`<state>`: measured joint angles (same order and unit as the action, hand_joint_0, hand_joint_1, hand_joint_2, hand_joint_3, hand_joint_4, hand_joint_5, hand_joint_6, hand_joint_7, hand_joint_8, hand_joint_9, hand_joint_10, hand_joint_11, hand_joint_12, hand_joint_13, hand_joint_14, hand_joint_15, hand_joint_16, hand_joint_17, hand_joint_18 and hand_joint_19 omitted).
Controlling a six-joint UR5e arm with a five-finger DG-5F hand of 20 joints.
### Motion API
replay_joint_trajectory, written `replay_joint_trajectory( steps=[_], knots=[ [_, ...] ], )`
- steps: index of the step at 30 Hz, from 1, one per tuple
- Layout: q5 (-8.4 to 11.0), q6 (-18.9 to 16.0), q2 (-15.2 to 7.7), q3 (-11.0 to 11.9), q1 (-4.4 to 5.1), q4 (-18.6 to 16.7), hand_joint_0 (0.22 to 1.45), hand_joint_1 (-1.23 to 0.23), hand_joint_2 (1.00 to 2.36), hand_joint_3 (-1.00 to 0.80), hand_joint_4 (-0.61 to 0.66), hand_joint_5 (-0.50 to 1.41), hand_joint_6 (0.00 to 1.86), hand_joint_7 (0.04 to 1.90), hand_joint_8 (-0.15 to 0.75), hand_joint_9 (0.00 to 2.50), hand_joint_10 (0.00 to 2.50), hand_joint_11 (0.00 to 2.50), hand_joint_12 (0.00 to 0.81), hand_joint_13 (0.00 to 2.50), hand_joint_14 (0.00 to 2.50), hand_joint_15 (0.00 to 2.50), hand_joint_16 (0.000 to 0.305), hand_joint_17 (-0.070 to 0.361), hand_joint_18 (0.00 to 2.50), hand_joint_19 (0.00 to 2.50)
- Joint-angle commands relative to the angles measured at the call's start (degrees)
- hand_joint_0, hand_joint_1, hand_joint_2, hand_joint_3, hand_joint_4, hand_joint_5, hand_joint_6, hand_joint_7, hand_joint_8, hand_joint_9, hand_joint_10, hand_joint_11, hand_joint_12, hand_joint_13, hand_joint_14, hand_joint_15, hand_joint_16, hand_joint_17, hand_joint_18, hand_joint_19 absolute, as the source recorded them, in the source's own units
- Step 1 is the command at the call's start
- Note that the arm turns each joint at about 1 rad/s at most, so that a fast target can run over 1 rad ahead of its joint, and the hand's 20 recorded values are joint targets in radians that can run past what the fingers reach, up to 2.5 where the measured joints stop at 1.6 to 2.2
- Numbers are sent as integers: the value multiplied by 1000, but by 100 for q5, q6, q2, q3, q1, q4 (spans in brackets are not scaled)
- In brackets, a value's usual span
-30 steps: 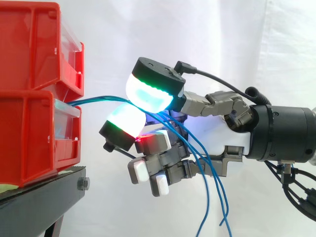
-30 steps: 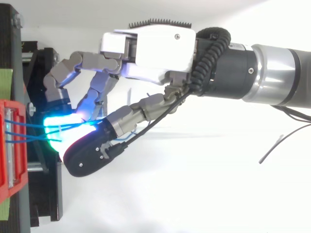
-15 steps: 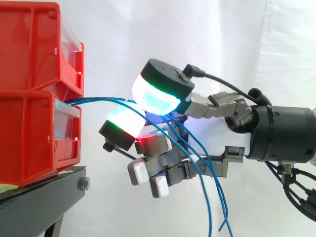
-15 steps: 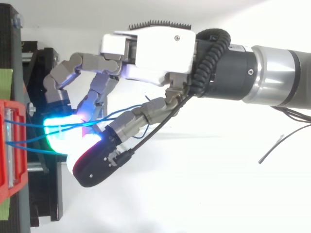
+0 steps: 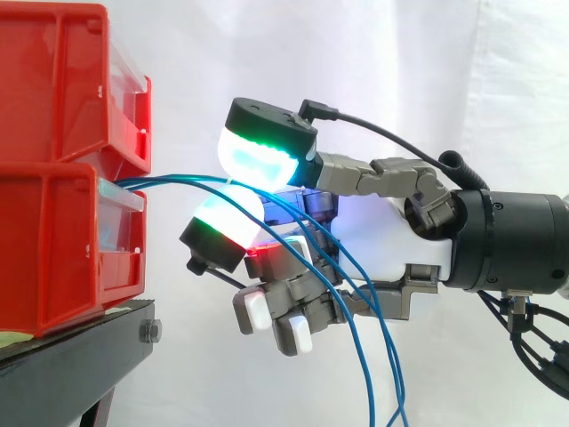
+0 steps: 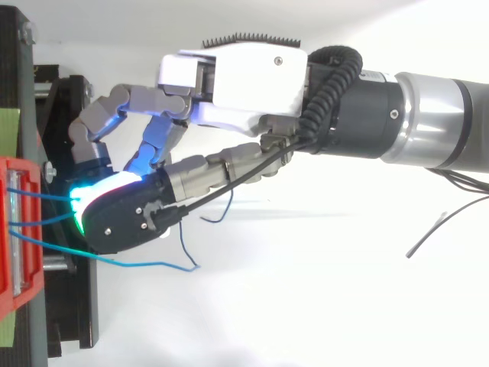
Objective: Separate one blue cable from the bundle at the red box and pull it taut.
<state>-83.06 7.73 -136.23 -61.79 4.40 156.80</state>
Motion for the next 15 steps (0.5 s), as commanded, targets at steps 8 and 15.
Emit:
replay_joint_trajectory(
  steps=[8, 15],
  knots=[
    [0, 0, 0, 0, 9, 0, 660, -858, 1018, -187, 73, -199, 916, 1196, 286, 1046, 24, 1234, 393, 948, 27, 730, 54, 121, 906, 879],
    [-9, 62, 0, 0, 18, 35, 674, -804, 1000, -500, 137, -191, 916, 1138, 292, 1055, 24, 1224, 385, 945, 27, 725, 53, 119, 896, 860]
  ],
)
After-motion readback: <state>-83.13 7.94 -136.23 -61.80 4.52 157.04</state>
